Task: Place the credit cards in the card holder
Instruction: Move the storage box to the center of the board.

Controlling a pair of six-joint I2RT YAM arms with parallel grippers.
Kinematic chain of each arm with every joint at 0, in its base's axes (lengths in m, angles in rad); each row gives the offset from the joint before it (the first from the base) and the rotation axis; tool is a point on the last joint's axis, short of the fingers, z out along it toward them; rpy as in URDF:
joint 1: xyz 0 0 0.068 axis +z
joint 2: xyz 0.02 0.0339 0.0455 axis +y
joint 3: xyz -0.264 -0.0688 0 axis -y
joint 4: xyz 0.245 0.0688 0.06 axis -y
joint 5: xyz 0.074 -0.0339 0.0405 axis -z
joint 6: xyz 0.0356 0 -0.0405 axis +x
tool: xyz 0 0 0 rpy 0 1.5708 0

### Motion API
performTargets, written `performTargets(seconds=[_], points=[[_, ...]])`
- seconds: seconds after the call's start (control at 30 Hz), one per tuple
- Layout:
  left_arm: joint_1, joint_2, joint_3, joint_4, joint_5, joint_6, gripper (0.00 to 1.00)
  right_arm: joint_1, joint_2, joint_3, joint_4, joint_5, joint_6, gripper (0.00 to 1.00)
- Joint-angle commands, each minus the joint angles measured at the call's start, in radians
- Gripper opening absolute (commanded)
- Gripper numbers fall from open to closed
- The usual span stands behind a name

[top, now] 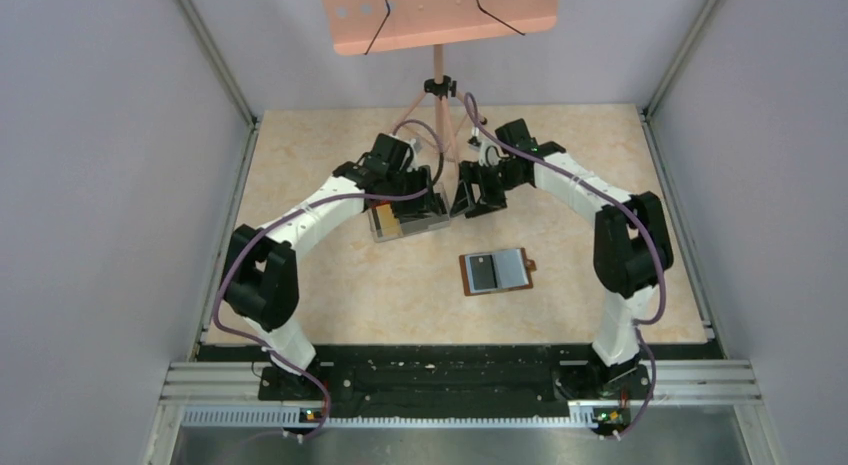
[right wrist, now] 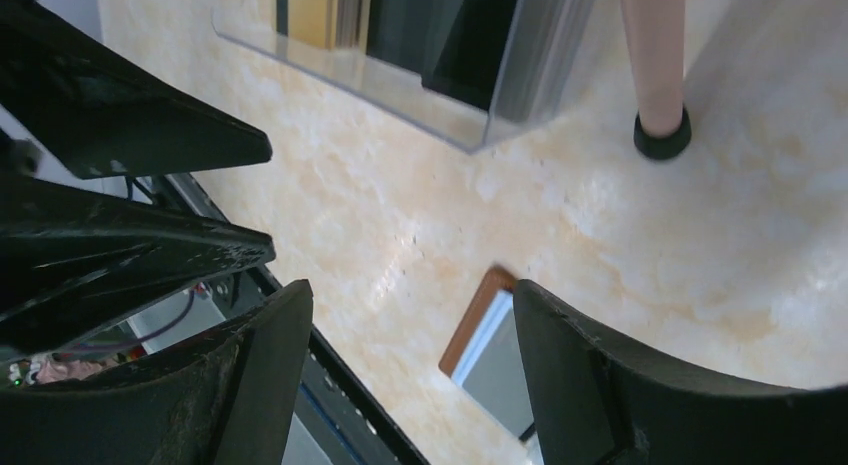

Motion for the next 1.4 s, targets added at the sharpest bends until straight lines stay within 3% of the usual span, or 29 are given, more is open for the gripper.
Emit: performTargets(seconds=[0.0, 0.27, 0.47, 0.67, 1.03, 1.37], points=[[0.084, -0.066, -0.102, 0.090, 0.041, -0.044, 0.54, 0.031, 0.111, 0.169, -0.032, -0.057, -0.009, 0.73], [0.215, -0.135, -0.192, 0.037, -0.057, -0.049, 0.52, 0.113, 0.300, 0.392, -0.049, -0.104, 0.033, 0.70], [0.276, -0.113, -0.164, -0.066, -0.167, -0.009, 0.51, 0.157, 0.433, 0.572, -0.048, -0.121, 0.085, 0.68], [0.315, -0.053, -0.122, -0.099, -0.158, 0.028, 0.49, 0.179, 0.511, 0.671, -0.055, -0.133, 0.117, 0.64], [0.324, -0.059, -0.103, -0.141, -0.240, 0.054, 0.51, 0.166, 0.457, 0.624, -0.092, -0.042, 0.079, 0.68], [0.345, -0.007, -0.118, -0.166, -0.247, 0.015, 0.50, 0.076, 0.297, 0.395, -0.025, -0.018, 0.091, 0.70]])
